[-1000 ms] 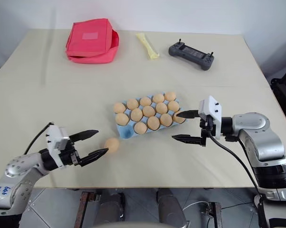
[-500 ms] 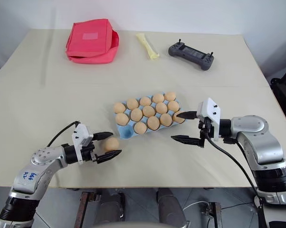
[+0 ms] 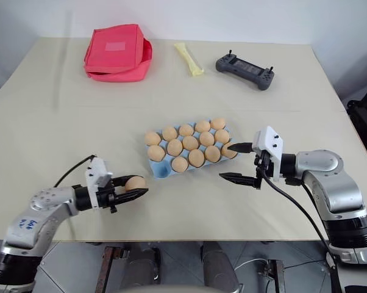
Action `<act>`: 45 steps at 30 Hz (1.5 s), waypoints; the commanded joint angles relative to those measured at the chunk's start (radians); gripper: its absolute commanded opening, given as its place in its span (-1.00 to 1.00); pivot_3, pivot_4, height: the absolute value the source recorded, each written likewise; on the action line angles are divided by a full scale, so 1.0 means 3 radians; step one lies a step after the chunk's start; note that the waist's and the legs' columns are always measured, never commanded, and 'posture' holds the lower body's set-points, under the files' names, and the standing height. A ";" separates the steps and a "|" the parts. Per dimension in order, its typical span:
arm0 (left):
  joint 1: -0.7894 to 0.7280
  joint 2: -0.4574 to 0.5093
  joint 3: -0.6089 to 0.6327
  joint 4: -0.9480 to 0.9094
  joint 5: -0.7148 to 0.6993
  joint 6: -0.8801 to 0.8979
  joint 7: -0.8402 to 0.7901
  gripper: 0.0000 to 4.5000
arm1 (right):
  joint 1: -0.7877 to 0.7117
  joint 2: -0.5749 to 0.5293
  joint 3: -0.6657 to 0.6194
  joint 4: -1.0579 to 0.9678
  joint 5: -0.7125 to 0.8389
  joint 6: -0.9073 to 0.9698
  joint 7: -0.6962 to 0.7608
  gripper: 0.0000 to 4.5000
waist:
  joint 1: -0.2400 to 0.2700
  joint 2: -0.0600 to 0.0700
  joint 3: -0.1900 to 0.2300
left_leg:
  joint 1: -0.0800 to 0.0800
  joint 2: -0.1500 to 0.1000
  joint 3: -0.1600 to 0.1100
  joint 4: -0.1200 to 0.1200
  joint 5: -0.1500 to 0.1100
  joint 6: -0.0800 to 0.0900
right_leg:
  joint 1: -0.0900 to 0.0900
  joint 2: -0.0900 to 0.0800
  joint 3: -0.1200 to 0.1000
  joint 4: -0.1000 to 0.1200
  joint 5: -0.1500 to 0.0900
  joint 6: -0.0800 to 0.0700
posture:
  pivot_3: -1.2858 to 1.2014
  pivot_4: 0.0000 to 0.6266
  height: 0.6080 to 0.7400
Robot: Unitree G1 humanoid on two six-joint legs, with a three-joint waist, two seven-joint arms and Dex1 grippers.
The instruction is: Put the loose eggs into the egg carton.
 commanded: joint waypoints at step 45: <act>-0.0746 -0.0032 0.0420 0.0530 -0.0218 -0.0331 -0.0479 0.99 | 0.0185 -0.0052 -0.0331 -0.0040 0.0043 -0.0067 -0.0211 1.00 | 0.0002 0.0000 0.0000 | -0.0001 -0.0001 -0.0003 0.0013 0.0000 0.0000 | 0.0005 0.0002 0.0000 0.0004 0.0008 0.0014 | 0.03 -0.52 1.00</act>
